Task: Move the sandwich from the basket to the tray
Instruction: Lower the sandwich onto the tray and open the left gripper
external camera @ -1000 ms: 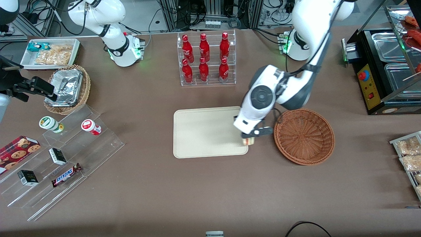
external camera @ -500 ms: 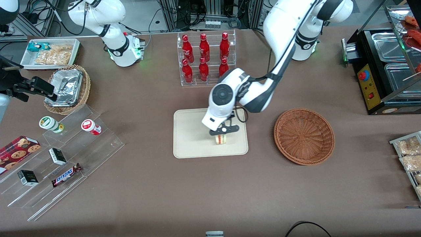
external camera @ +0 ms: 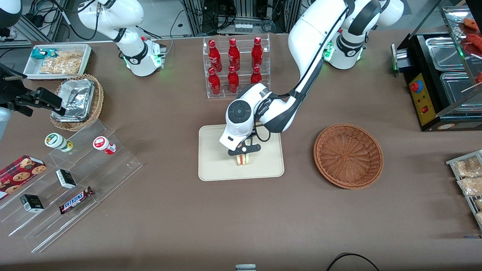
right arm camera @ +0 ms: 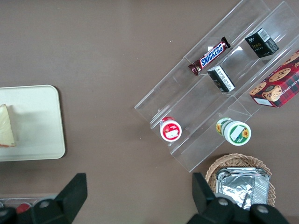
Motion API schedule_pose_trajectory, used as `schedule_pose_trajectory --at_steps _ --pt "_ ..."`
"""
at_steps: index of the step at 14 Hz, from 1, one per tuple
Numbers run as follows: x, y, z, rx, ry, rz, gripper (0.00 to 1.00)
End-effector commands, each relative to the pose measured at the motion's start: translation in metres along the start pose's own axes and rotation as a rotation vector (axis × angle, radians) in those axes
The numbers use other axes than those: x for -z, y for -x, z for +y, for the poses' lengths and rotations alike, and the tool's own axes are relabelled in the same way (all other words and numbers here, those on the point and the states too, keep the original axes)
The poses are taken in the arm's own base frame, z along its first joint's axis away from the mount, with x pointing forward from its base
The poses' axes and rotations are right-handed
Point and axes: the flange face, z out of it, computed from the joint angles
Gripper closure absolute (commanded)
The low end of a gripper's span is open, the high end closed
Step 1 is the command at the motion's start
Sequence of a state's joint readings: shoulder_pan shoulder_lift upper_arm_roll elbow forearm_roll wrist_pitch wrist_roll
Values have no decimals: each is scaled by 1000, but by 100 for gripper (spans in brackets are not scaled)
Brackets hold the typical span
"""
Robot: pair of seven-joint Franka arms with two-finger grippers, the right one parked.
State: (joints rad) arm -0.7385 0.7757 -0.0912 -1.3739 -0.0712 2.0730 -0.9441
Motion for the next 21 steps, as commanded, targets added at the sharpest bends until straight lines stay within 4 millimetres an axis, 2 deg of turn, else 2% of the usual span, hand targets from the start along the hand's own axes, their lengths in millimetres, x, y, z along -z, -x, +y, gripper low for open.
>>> schedule_pose_trajectory --at_steps 1,2,3,4,5,7,9,14,16,17,21 --pt "4 0 7 -9 13 1 100" --pt "2 0 6 -9 12 0 97" --pt "2 -2 5 -7 15 -1 82" --pt "3 -3 5 -3 27 -3 37" --pt "2 -3 6 2 33 -4 0" --pt "8 -3 6 17 54 -21 0" --pt "27 0 8 10 65 -7 0" --pt "89 4 -6 9 46 5 0" --pt "110 -12 -31 -10 -13 23 0" --pt "118 -12 -39 -34 -38 11 0" --pt "138 -36 -92 97 -150 -22 0"
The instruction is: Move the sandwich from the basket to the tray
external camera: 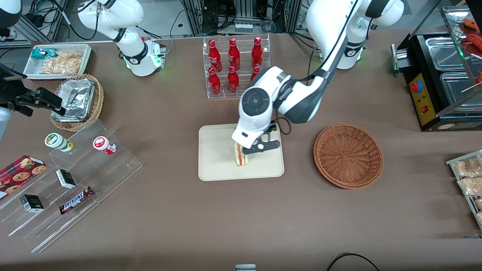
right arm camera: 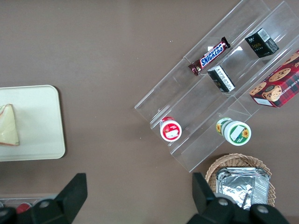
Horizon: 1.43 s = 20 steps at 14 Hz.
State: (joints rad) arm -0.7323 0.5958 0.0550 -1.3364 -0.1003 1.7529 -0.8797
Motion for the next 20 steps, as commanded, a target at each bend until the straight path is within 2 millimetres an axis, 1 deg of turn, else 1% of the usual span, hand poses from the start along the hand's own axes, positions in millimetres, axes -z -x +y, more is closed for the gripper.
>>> schedule_pose_trajectory --at_steps 1,2,3,4,5,6,8,9,10,11,12,13,14,15,16,18,19,20 --pt "18 -12 -44 63 -57 1 0" --pt "25 -18 -63 54 -58 1 0" --pt "27 -25 -81 32 -61 -3 0" --pt "28 -37 -103 30 -63 -7 0" --pt "32 -45 -118 18 -57 -12 0" --pt "37 -57 -140 13 -49 -22 0" --pt "49 -63 -172 -13 -30 -32 0" --pt "55 -60 -185 -21 -22 -33 0" --pt "68 -60 -207 -22 -2 -28 0" --pt "78 -66 -236 -33 19 -30 0" --pt "86 -69 -257 -54 17 -46 0" --pt "91 -69 -267 -77 15 -69 0" --pt "100 -69 -278 -88 26 -67 0" --pt "104 -69 -284 -96 32 -64 0" --pt "115 -65 -293 -104 19 -53 0" --pt "124 -64 -307 -132 7 -39 0" --pt "132 -64 -317 -158 18 -30 0" --pt "138 -64 -332 -181 24 -33 0"
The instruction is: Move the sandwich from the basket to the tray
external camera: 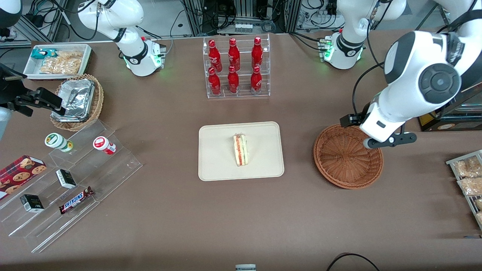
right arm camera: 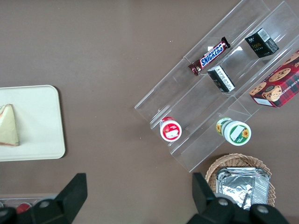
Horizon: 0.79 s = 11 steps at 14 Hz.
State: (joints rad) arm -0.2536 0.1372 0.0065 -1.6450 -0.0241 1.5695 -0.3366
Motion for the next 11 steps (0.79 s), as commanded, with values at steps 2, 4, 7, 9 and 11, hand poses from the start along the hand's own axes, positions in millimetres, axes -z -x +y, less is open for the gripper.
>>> schedule_pose_trajectory --at_steps 2,4,7,9,11 --pt "26 20 -55 -99 7 -4 0" --pt "41 26 -83 -121 15 11 0" --pt "59 31 -116 -162 25 30 0" --pt "72 35 -127 -165 25 41 0" --pt "81 41 -131 -156 21 60 0"
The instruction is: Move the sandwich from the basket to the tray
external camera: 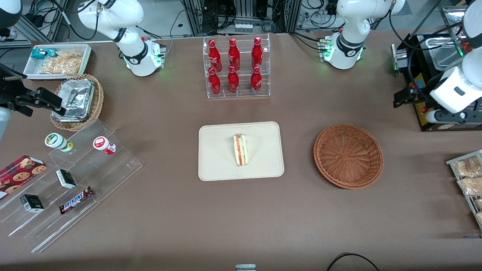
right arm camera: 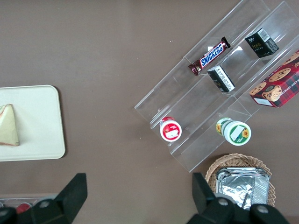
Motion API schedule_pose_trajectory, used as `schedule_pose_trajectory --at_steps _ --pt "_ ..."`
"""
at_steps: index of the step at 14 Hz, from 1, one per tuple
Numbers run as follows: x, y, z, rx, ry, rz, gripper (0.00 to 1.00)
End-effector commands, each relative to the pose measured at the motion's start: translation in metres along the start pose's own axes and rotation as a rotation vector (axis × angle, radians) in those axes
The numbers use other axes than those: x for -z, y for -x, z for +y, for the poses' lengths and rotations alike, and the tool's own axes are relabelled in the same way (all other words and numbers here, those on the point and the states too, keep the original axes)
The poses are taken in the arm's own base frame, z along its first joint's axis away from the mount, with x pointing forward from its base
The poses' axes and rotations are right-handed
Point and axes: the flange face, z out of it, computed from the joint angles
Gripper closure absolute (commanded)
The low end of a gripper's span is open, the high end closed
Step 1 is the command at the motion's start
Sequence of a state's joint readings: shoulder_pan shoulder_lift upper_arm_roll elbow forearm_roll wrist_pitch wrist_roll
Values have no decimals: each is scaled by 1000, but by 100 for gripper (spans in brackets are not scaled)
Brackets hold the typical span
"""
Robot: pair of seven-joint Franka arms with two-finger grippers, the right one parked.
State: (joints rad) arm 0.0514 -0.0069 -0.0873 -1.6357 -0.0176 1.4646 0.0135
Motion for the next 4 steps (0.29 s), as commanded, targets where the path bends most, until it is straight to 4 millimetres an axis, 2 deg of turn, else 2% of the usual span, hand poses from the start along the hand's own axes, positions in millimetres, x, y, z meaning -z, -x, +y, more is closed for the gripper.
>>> schedule_pose_trajectory --at_steps 1,4 --pt "18 14 -2 -8 -21 21 0" --pt "25 16 -6 5 -73 46 0"
